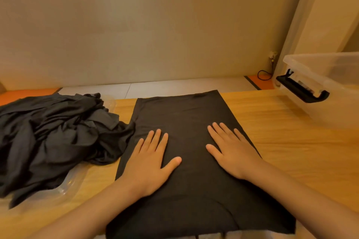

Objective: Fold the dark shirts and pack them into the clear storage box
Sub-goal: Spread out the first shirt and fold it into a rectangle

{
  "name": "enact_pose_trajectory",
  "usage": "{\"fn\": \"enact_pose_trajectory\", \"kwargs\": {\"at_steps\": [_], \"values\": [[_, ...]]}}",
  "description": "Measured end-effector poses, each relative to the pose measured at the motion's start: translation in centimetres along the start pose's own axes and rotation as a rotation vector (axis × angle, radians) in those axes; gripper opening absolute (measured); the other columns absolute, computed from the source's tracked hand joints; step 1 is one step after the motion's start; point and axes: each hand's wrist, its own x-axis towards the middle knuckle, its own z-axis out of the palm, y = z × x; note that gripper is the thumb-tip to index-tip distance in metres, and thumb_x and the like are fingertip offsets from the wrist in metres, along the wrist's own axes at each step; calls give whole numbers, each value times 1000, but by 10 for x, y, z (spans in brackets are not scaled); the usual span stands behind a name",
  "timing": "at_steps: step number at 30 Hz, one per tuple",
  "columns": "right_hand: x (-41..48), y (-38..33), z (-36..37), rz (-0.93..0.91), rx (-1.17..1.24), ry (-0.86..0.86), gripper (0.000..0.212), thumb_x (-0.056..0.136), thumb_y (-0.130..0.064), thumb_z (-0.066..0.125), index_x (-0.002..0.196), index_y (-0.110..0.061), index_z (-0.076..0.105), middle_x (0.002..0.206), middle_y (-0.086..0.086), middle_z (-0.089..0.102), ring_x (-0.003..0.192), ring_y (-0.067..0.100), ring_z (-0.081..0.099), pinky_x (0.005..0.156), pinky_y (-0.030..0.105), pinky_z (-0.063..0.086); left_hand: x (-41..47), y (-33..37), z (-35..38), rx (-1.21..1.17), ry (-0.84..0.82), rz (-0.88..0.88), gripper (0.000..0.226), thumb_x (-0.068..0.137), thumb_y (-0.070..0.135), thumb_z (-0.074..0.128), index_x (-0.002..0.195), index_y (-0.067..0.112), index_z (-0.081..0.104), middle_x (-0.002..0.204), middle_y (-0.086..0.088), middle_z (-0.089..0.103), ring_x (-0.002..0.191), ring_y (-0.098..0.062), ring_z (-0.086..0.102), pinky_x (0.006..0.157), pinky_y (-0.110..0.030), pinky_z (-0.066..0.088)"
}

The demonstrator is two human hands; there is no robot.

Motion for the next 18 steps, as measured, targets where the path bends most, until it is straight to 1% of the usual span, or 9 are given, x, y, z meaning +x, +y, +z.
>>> {"fn": "enact_pose_trajectory", "kwargs": {"at_steps": [1, 2, 5, 7, 9, 12, 15, 16, 18], "values": [[4, 2, 1, -6, 11, 12, 62, 101, -53, 15, 153, -28, -5, 161, -8, -10, 147, 10, -13, 121, 37, -3, 5, -4, 1, -13, 6, 12, 98, 70, 81, -5, 153, 28, -9, 159, 8, -18, 144, -8, -20, 117, -29, -11], [10, 4, 1, -11, 18, 22, 61, 101, -53, 16, 154, -28, -3, 161, -8, -8, 147, 10, -11, 121, 36, -3, 12, -6, 0, -29, 5, 19, 93, 76, 78, 2, 154, 28, -6, 160, 8, -15, 145, -8, -17, 117, -28, -9], [23, 5, -4, -12, 31, 24, 60, 102, -50, 18, 154, -26, 0, 162, -6, -5, 147, 10, -8, 120, 36, -2, 28, -8, -7, -99, 6, 60, 74, 95, 62, 22, 155, 25, 0, 162, 6, -9, 147, -9, -10, 119, -29, -5], [16, 3, -9, -32, 53, 51, 59, 103, -46, 19, 154, -25, 0, 162, -6, -5, 147, 10, -8, 120, 35, -2, 21, -9, -13, -178, 21, 106, 70, 98, 56, 29, 155, 25, 1, 161, 9, -8, 147, -6, -8, 118, -27, -3], [-8, 1, -12, -80, 92, 95, 59, 103, -45, 22, 154, -26, -1, 161, -10, -5, 146, 7, -9, 120, 33, -3, -1, -13, -18, -222, 19, 178, 70, 96, 58, 27, 154, 30, -1, 159, 16, -10, 145, 0, -10, 117, -22, -5], [-51, 0, -6, -144, 86, 42, 60, 102, -47, 20, 153, -30, -5, 159, -16, -9, 145, 2, -14, 120, 31, -4, -43, -25, -17, -141, 4, 266, 79, 80, 71, 10, 150, 39, -8, 151, 27, -21, 138, 12, -22, 108, -9, -14], [-71, 4, 4, -146, 27, -9, 68, 91, -60, 7, 152, -33, -8, 159, -16, -13, 143, 0, -18, 117, 27, -8, -69, -41, -3, -96, -1, 297, 82, 74, 81, -6, 146, 43, -11, 149, 30, -24, 135, 15, -26, 106, -6, -20], [-74, 6, 6, -156, 28, -5, 73, 86, -64, 0, 151, -33, -9, 158, -17, -14, 142, -1, -20, 116, 25, -9, -75, -44, -1, -117, 13, 307, 83, 74, 83, -6, 147, 44, -9, 150, 31, -21, 137, 14, -23, 107, -7, -19], [-85, 12, 4, -199, 67, 13, 79, 77, -71, -13, 149, -38, -12, 156, -22, -16, 140, -5, -22, 113, 20, -12, -89, -49, -3, -194, 23, 309, 77, 80, 82, 5, 147, 47, -4, 151, 36, -16, 139, 12, -17, 111, -9, -15]]}}
